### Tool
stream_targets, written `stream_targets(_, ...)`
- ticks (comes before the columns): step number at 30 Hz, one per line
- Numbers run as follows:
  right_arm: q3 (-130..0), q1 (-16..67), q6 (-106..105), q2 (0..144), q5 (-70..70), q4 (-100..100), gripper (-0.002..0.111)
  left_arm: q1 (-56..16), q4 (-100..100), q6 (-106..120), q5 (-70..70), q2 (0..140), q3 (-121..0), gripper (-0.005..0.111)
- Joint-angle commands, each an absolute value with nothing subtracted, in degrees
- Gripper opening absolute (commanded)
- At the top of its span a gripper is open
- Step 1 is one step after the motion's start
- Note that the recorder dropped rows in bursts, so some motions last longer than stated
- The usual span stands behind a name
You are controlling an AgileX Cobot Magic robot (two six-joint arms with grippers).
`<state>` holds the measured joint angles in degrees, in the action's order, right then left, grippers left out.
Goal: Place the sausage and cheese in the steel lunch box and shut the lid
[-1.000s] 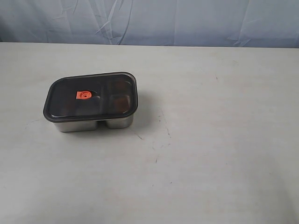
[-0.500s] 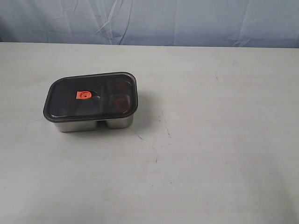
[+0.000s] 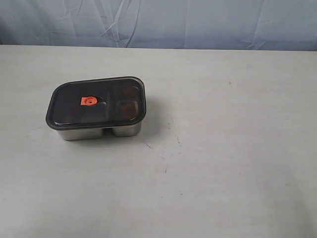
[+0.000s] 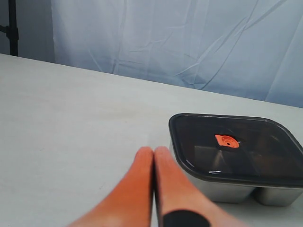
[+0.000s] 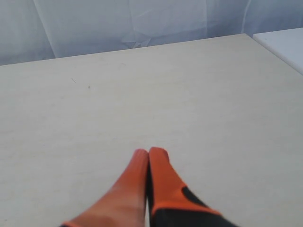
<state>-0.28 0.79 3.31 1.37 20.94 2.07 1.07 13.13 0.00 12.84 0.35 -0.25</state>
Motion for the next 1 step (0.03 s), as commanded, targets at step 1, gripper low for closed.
stream_targets(1,0.00,0.44,3.02,0.93,20.81,2.10,-0.001,1.15,12.97,0.00,11.96,0.00,0.00,0.000)
